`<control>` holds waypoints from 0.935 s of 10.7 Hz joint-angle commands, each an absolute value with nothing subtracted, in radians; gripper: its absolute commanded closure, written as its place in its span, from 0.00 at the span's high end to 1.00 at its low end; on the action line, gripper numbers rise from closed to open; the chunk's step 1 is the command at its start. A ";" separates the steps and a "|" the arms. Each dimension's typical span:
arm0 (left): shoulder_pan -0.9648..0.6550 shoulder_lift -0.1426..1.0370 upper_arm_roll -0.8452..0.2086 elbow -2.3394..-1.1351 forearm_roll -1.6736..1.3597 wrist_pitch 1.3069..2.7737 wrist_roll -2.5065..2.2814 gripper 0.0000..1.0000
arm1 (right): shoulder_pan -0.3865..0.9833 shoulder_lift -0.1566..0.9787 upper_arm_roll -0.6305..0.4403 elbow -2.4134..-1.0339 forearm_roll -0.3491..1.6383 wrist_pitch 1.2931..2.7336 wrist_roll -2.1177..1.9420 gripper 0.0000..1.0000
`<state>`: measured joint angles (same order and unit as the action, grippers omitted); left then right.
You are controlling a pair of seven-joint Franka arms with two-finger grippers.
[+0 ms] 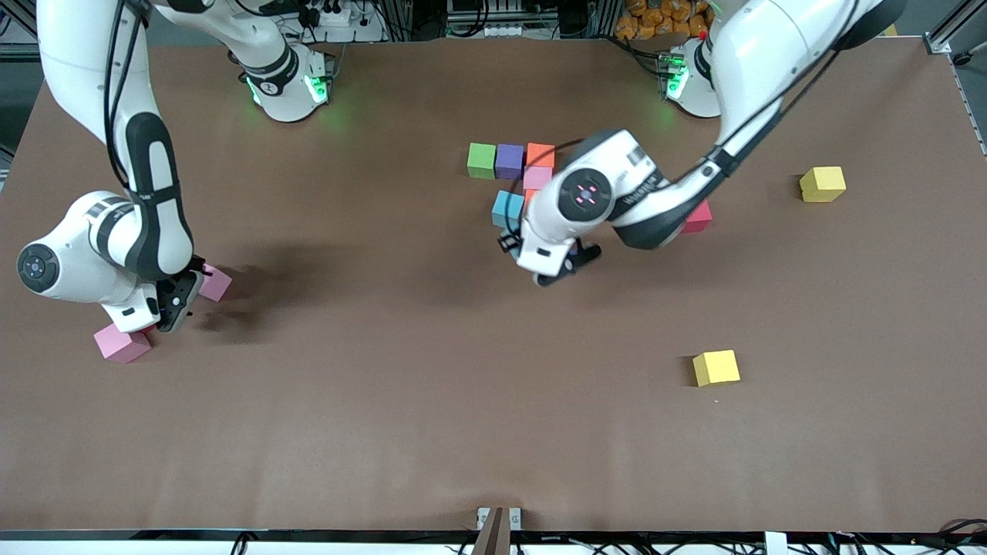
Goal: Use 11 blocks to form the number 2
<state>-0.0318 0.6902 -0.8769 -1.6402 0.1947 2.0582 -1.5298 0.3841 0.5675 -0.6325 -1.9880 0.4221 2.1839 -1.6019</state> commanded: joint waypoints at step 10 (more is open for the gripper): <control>-0.420 0.718 -0.694 -1.726 0.419 2.365 -2.715 0.00 | 0.377 0.508 -0.629 -1.997 0.471 2.057 -1.563 1.00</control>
